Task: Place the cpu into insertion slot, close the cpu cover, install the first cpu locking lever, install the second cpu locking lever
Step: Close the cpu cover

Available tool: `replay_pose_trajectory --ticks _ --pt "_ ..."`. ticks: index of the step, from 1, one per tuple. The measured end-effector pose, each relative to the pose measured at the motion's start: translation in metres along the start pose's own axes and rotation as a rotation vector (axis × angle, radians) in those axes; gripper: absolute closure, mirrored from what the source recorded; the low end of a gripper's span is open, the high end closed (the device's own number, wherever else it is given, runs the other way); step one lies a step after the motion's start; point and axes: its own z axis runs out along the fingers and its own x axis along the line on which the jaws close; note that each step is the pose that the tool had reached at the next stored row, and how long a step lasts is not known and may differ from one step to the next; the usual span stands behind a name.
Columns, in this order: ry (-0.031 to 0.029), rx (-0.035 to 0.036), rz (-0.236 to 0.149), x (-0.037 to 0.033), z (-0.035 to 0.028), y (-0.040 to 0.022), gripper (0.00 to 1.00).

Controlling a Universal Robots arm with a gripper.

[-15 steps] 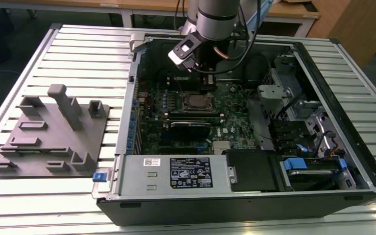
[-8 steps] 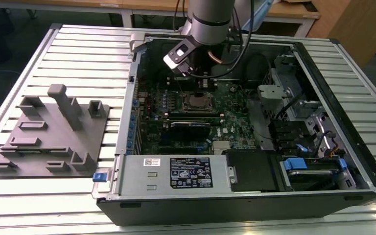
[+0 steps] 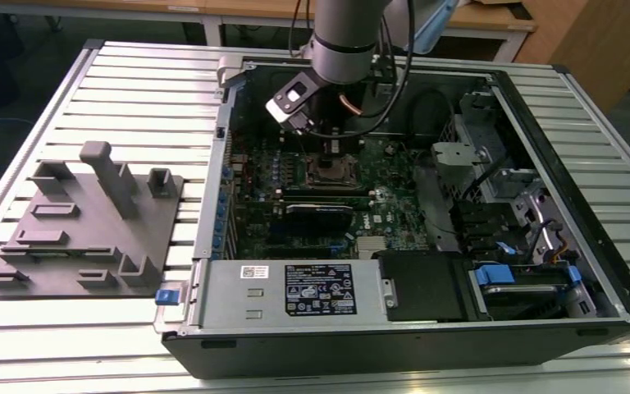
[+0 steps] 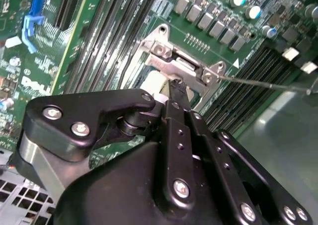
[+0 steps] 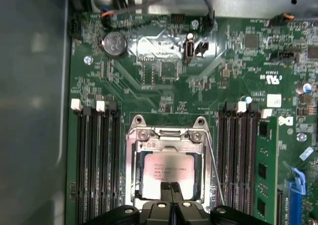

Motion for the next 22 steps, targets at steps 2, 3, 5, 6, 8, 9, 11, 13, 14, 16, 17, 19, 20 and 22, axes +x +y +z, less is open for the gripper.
replay_pose_trajectory --ticks 2,3,5,6,8,9,11,13,14,16,17,19,20,22 --pt "-0.0001 0.0002 -0.001 0.0000 0.0011 -0.0023 0.90" --pt "-0.0001 0.0002 -0.004 0.0000 0.0013 -0.0035 0.90" --pt "0.0000 0.0000 -0.014 0.0001 0.0019 -0.0061 0.90" --pt "-0.0002 -0.0001 -0.021 0.0001 0.0022 -0.0069 0.90" --pt "-0.0003 -0.0002 -0.035 0.0000 0.0026 -0.0085 0.90" --pt "-0.0003 -0.0002 -0.036 0.0001 0.0028 -0.0098 0.90" --pt "-0.0002 -0.0003 -0.036 0.0001 0.0032 -0.0118 0.90" --pt "-0.0005 -0.0003 -0.036 0.0001 0.0037 -0.0126 0.90" --pt "-0.0012 -0.0003 -0.036 0.0001 0.0042 -0.0127 0.90" --pt "-0.0029 -0.0001 -0.036 0.0001 0.0054 -0.0128 0.90" --pt "-0.0040 -0.0002 -0.036 0.0001 0.0062 -0.0129 0.90" --pt "-0.0058 -0.0001 -0.037 0.0003 0.0074 -0.0129 0.90" --pt "-0.0061 -0.0001 -0.037 0.0004 0.0079 -0.0128 0.90" --pt "-0.0065 0.0001 -0.037 0.0004 0.0093 -0.0129 0.90"
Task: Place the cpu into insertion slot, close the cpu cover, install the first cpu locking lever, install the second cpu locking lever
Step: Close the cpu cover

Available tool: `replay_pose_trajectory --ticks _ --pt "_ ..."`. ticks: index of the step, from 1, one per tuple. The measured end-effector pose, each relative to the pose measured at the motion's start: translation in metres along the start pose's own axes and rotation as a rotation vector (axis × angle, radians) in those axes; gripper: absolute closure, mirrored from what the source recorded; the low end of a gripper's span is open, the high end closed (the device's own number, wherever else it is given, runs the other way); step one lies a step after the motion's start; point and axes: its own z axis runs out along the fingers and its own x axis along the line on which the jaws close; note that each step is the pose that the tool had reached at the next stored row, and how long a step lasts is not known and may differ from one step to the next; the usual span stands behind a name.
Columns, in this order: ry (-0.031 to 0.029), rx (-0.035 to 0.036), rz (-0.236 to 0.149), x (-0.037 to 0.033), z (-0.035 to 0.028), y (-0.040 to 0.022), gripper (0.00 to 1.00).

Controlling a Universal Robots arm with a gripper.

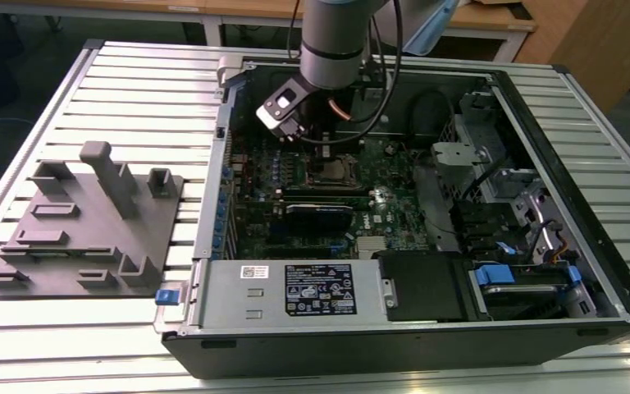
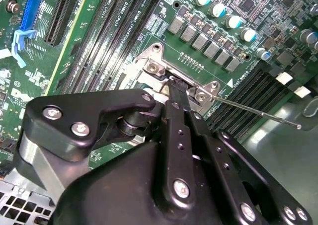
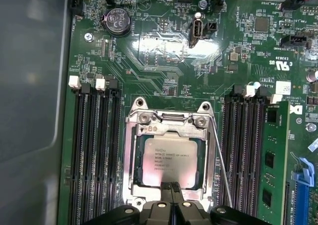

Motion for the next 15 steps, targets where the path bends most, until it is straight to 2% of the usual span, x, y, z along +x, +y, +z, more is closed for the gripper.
replay_pose_trajectory --ticks 6,9,15 --pt "0.0001 -0.0002 0.000 0.0001 0.0016 0.0000 0.90" --pt "0.0016 -0.0014 0.000 0.0003 -0.0001 0.0001 0.90" --pt "0.0000 -0.0002 0.000 0.0000 -0.0019 0.0002 0.90"
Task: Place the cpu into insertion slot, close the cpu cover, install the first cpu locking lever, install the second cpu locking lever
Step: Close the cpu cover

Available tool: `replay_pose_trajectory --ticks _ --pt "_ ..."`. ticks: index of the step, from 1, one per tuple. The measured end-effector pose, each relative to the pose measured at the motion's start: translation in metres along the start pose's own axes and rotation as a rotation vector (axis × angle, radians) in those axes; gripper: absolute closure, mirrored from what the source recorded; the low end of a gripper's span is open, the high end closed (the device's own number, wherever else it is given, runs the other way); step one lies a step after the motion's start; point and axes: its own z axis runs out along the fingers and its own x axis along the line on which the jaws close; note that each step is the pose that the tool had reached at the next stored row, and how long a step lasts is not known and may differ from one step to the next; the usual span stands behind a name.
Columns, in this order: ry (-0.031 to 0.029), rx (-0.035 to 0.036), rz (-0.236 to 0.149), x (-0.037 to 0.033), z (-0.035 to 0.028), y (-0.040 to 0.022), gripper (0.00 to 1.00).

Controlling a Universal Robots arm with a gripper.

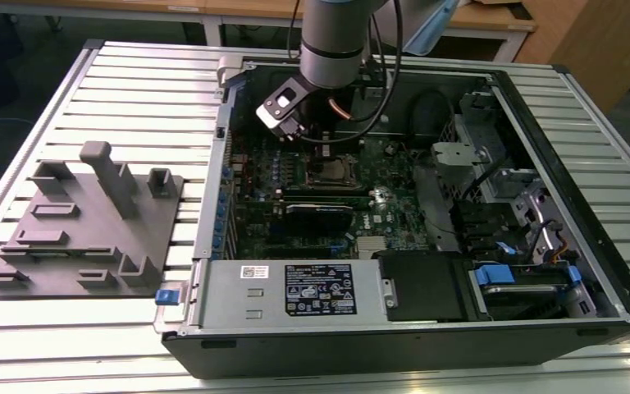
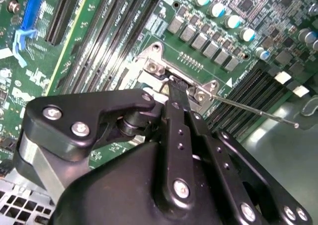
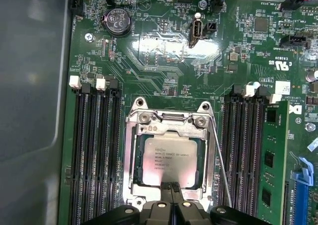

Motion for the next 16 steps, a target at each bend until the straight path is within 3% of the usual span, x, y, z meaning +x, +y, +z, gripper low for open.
replay_pose_trajectory --ticks 10,16 --pt "-0.0001 0.0000 0.000 -0.0005 -0.0002 0.0171 0.90" --pt "-0.0003 0.0001 0.000 -0.0006 -0.0014 0.0205 0.90"
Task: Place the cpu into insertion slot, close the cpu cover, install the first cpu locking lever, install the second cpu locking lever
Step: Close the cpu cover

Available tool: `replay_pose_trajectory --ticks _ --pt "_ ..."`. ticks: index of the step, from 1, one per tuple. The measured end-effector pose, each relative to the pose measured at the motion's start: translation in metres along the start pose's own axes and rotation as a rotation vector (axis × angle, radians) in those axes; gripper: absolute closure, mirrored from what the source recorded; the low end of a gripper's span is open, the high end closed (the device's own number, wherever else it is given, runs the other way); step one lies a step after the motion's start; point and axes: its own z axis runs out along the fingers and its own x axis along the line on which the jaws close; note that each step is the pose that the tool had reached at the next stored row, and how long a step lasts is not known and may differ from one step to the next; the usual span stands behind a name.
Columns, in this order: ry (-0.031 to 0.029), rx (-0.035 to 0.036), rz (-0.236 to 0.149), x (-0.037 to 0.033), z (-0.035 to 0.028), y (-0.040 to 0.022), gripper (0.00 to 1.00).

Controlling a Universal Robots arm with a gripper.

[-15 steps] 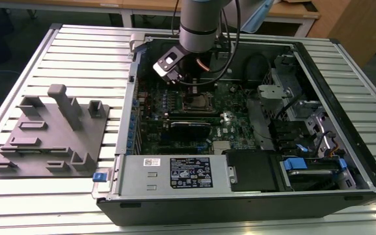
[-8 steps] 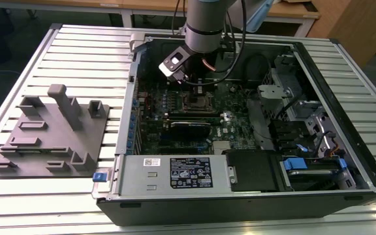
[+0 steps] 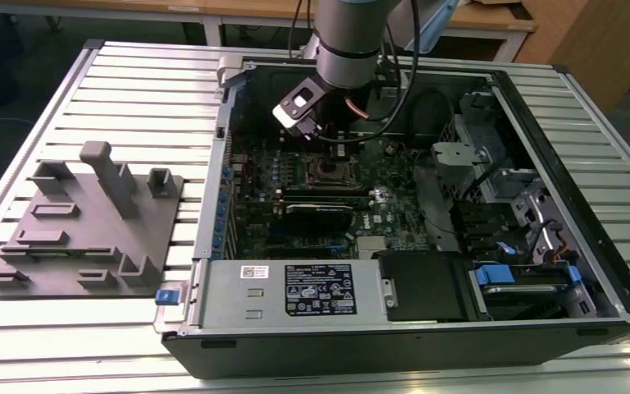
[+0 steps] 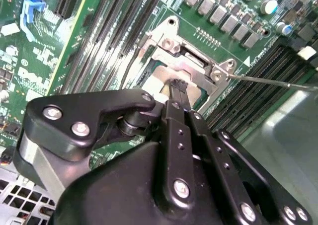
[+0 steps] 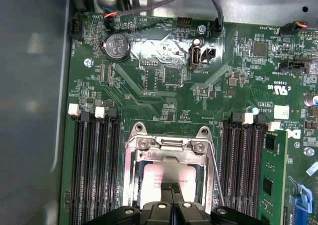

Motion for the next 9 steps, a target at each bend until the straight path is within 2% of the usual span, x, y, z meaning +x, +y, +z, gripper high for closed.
replay_pose_trajectory --ticks 6,9 --pt "0.0001 -0.0002 0.000 -0.0001 -0.0032 0.0009 0.90" --pt "-0.0002 -0.0002 0.000 -0.0002 -0.0033 0.0055 0.90"
